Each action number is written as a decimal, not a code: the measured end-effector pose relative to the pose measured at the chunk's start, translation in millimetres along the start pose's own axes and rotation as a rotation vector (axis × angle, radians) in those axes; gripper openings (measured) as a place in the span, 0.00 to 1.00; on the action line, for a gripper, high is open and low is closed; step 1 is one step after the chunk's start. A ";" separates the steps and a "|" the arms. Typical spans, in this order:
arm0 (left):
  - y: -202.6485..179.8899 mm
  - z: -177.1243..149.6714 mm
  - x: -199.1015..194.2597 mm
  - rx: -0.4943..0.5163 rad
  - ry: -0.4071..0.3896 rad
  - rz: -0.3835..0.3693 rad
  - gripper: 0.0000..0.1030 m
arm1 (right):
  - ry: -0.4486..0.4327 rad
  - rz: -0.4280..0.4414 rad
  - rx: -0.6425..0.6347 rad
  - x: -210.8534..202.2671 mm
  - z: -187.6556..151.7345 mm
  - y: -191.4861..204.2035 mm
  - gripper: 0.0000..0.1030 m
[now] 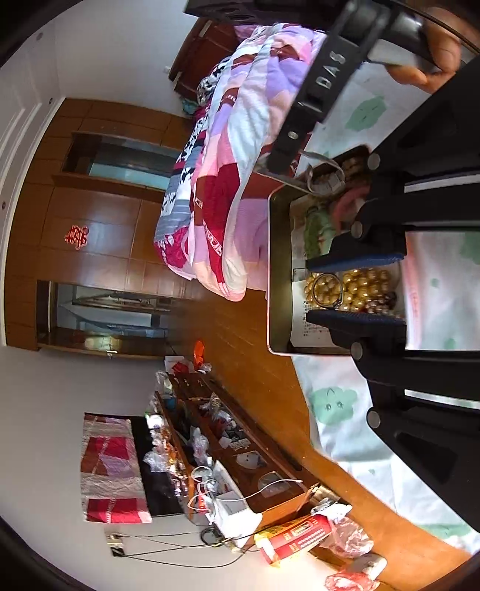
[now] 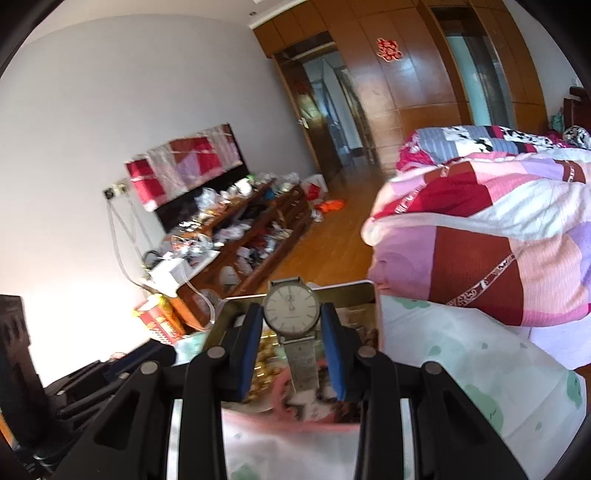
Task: Organize jewelry
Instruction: 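Carry the watch and ring with both tools over the pink tin, then open both tools to drop the watch and ring into the tin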
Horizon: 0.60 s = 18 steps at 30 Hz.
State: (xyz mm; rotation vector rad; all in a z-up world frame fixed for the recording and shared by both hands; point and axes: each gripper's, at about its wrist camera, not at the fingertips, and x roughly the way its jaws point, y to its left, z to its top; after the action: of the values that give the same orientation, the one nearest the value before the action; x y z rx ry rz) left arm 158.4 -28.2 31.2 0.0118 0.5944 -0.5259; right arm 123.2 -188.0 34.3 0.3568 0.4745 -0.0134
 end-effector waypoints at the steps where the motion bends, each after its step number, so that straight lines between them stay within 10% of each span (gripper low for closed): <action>1: -0.4 -1.2 5.8 -0.006 0.006 0.005 0.20 | 0.010 -0.009 0.007 5.2 -2.0 -3.7 0.34; 18: -3.6 -23.1 63.0 -0.041 0.120 0.120 0.20 | 0.138 -0.069 -0.034 47.6 -30.1 -14.2 0.34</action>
State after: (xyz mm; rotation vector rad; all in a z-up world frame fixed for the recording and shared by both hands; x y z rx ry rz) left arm 188.6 -57.2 -21.4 0.0396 0.7171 -0.3983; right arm 150.9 -187.7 -16.8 0.3094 0.6225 -0.0477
